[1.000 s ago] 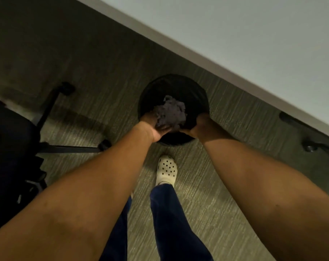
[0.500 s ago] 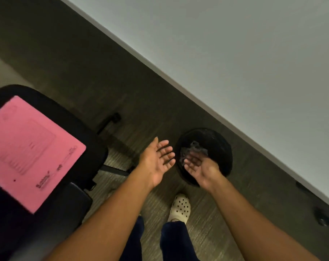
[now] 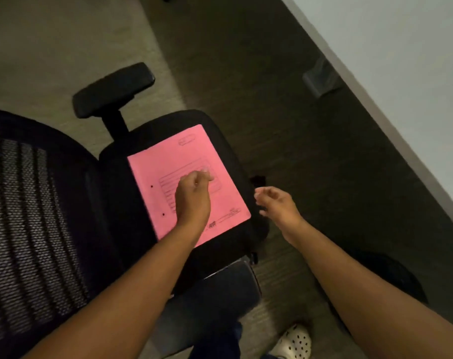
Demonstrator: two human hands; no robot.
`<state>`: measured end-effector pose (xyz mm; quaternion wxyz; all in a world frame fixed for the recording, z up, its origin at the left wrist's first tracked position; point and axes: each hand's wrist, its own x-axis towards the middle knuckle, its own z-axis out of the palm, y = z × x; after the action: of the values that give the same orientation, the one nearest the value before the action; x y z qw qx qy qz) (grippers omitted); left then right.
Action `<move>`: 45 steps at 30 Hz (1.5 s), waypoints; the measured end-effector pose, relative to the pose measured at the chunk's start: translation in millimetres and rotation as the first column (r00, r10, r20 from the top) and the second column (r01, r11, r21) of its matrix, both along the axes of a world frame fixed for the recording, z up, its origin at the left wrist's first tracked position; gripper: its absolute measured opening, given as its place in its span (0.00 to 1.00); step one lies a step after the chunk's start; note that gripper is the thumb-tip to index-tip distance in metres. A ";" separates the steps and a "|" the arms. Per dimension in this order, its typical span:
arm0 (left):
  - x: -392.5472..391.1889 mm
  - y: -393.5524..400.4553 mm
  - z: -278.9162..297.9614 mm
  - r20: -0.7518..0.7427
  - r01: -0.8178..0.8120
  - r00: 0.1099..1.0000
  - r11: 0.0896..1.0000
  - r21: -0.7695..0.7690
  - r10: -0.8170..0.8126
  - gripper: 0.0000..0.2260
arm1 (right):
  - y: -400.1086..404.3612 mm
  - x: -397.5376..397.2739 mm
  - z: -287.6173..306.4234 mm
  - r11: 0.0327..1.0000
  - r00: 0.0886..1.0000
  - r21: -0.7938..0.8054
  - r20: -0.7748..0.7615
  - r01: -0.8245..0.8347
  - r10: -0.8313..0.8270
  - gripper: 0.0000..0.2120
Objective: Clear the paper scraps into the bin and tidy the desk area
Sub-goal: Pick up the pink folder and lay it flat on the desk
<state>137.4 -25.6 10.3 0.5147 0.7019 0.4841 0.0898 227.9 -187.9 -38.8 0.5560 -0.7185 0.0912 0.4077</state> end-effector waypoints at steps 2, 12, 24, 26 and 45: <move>-21.6 33.3 -24.8 -0.139 -0.048 0.988 0.990 0.134 0.067 0.09 | 30.2 -0.7 -10.6 0.996 0.996 -0.046 0.039 -0.081 0.083 0.16; -86.8 73.7 -99.5 -0.364 -0.405 0.875 0.894 -0.192 0.318 0.26 | 64.2 0.4 -38.6 0.934 0.962 -0.247 0.018 -0.260 0.272 0.31; -70.8 75.7 6.9 0.177 -0.107 0.965 0.910 -0.401 0.192 0.09 | 12.1 28.9 84.4 0.968 0.956 -0.065 0.154 -0.241 0.248 0.18; -54.6 75.0 40.8 0.228 -0.019 0.967 0.923 -0.384 0.115 0.12 | 4.4 40.8 122.8 0.976 0.958 -0.017 0.192 -0.215 0.215 0.19; 209.1 33.6 274.1 0.417 0.489 0.816 0.863 -0.130 -0.400 0.09 | -86.0 157.5 327.1 0.919 0.807 0.176 0.440 0.352 -0.393 0.16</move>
<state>346.4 7.9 284.4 0.6820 0.7008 0.2049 0.0423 385.4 -273.9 288.4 0.6609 -0.7386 0.0764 0.1091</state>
